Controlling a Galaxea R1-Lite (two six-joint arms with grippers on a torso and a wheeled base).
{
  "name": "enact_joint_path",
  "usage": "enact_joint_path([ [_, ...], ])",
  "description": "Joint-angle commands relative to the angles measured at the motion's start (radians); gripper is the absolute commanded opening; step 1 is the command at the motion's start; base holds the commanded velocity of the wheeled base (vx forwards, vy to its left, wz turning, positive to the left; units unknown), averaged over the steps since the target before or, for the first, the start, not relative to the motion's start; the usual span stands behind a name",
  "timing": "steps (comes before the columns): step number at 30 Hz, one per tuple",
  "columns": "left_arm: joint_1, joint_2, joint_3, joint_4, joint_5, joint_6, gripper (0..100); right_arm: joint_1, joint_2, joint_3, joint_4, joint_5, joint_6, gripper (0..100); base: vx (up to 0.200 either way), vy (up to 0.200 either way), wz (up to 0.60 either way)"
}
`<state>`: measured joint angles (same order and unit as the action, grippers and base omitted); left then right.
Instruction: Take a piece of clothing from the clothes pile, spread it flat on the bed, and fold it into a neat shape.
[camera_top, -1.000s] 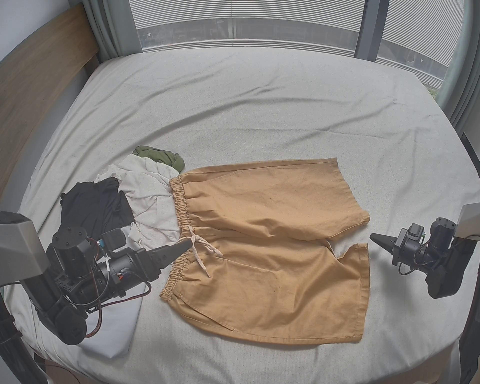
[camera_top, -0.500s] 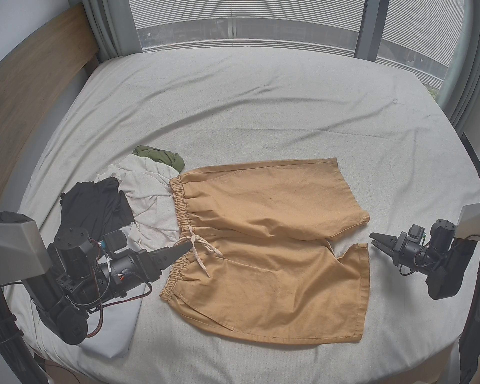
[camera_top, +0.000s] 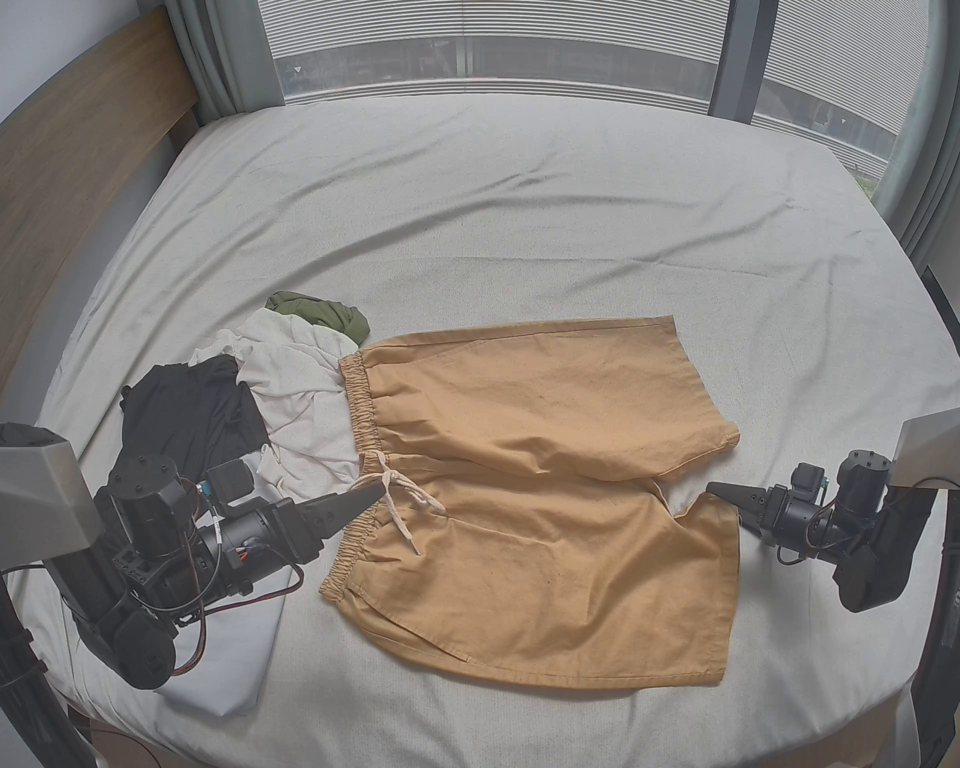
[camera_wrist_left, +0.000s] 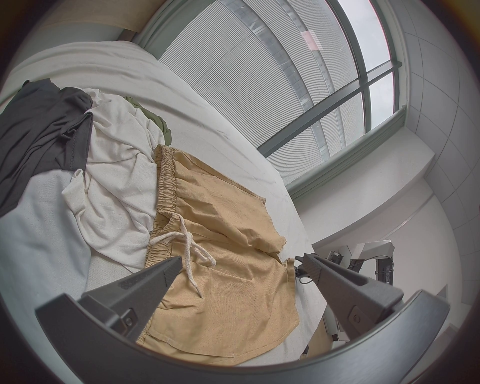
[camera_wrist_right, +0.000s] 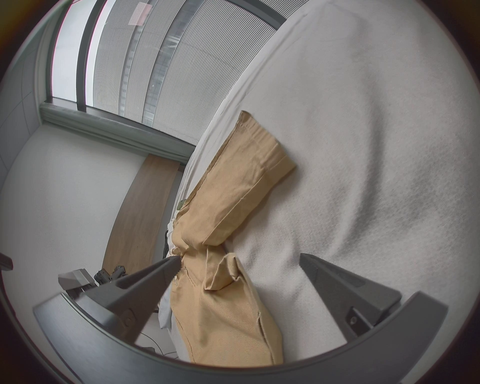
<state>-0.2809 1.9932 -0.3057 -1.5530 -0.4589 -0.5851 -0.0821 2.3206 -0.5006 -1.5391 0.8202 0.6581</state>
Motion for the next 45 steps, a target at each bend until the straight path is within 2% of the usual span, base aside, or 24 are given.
enact_joint_path([
  [1, 0.0, 0.003, 0.0, -0.002, 0.0, -0.001, 100, 0.005, 0.022, -0.012, -0.001, -0.001, 0.0, 0, 0.0, 0.0, 0.0],
  [20, 0.003, 0.033, 0.004, -0.001, 0.0, 0.001, 100, -0.077, -0.012, -0.038, -0.001, -0.003, -0.002, 0, 0.0, 0.0, 0.0],
  [34, 0.02, 0.042, 0.063, 0.001, -0.009, 0.005, 100, -0.074, -0.009, -0.041, -0.001, -0.004, -0.005, 0, 0.0, 0.0, 0.0],
  [37, 0.045, 0.058, 0.093, 0.001, -0.018, 0.045, 100, -0.076, -0.009, -0.052, -0.001, -0.004, -0.006, 0, 0.0, 0.0, 0.0],
  [38, 0.057, 0.065, 0.106, 0.001, -0.024, 0.067, 100, -0.077, -0.009, -0.055, -0.001, -0.004, -0.006, 100, 0.0, 0.0, 0.0],
  [42, 0.071, 0.084, 0.142, 0.001, -0.026, 0.116, 100, -0.08, -0.01, -0.068, -0.003, -0.007, -0.005, 100, 0.0, 0.0, 0.0],
  [45, 0.072, 0.093, 0.165, 0.004, -0.017, 0.133, 100, -0.114, -0.055, -0.078, -0.001, -0.006, -0.006, 100, 0.0, 0.0, 0.0],
])
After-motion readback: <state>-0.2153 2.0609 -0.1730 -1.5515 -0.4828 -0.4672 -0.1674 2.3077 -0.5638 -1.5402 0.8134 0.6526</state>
